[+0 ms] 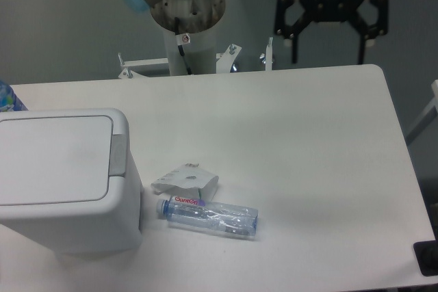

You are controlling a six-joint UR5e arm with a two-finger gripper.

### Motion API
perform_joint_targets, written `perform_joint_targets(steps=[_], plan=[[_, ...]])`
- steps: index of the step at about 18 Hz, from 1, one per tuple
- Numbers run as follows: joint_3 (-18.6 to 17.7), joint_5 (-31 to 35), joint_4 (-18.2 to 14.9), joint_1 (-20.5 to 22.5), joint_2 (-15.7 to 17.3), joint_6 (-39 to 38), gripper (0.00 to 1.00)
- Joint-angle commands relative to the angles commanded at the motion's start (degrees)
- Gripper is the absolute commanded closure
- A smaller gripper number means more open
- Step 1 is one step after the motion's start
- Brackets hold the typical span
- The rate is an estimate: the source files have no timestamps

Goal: Open the trash can
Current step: 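Move the open gripper down toward the lid of the white trash can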

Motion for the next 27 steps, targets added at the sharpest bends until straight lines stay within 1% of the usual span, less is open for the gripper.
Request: perform_joint_targets(steps=[3,11,14,18,21,24,27], plan=[[-0.1,0.0,0.0,-2.5,-0.4,-7.3,0.00],[-0.4,-0.1,0.0,-11.0,-2.7,-24.3,0.00],[-0.4,-0.4,0.0,-13.4,-3.6,-30.8,0.00],[-0.5,-2.0,0.0,-14.9,-5.0,-39.6,0.00],[-0.5,-3.5,0.0,-15.7,-5.8,-41.9,0.00],[-0.5,-7.8,0.0,-15.8,-7.1,-43.6,0.00],[-1.1,-8.5,0.0,-16.3,-7.7,-44.3,0.00]])
